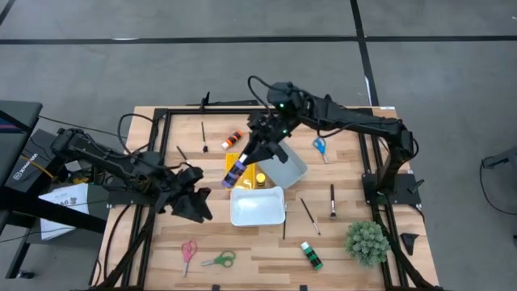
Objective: Pick & Place Paint Supplies
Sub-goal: Put the purple paint bottle into the yellow bin
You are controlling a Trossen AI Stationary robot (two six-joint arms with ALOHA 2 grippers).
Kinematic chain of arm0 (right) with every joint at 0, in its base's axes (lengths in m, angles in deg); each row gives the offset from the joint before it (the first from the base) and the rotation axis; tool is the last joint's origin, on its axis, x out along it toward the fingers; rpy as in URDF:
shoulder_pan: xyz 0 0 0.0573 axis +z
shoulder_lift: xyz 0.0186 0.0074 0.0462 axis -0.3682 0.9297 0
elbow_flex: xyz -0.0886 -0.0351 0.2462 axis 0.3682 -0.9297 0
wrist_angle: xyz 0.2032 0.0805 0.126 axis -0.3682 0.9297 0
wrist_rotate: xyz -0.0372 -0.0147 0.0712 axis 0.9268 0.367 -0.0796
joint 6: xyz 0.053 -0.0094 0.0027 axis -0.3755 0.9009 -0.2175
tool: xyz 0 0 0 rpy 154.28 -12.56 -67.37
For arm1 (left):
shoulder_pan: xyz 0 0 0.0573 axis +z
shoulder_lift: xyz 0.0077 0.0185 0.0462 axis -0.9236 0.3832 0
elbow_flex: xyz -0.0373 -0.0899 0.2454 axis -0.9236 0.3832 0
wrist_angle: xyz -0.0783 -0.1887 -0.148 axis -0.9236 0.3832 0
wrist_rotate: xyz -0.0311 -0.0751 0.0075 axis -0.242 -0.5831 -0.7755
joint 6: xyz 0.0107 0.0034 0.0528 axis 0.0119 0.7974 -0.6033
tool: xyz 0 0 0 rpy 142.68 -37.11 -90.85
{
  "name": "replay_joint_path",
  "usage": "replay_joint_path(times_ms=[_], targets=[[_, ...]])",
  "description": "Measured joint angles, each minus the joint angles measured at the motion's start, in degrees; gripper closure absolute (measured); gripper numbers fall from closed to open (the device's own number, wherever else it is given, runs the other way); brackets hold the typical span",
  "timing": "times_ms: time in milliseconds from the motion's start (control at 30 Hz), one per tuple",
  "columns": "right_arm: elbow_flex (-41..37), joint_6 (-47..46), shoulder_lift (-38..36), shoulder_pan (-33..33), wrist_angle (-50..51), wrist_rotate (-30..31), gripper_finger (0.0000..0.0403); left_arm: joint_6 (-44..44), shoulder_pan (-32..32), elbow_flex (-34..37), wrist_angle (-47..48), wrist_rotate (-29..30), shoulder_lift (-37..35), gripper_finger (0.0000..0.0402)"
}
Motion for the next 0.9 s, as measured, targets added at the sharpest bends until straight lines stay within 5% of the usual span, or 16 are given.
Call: replay_joint_path(times_ms=[233,500,733,900], targets=[[-0.09,2.22,-0.62,-0.61,9.66,9.00,0.0295,1.55,0.02,0.00,6.47,0.09,0.00,0.0244],[0.32,2.07,-0.56,0.93,12.08,22.00,0.0295,1.60,-1.89,0.00,29.86,0.31,0.02,0.0256],[7.76,0.49,-0.51,1.00,19.85,31.50,0.0295,1.53,-3.56,0.02,51.64,0.95,0.04,0.0268],[14.74,-1.48,-0.61,-2.12,21.50,31.97,0.0295,1.42,-3.65,0.02,57.92,3.54,0.04,0.0271]])
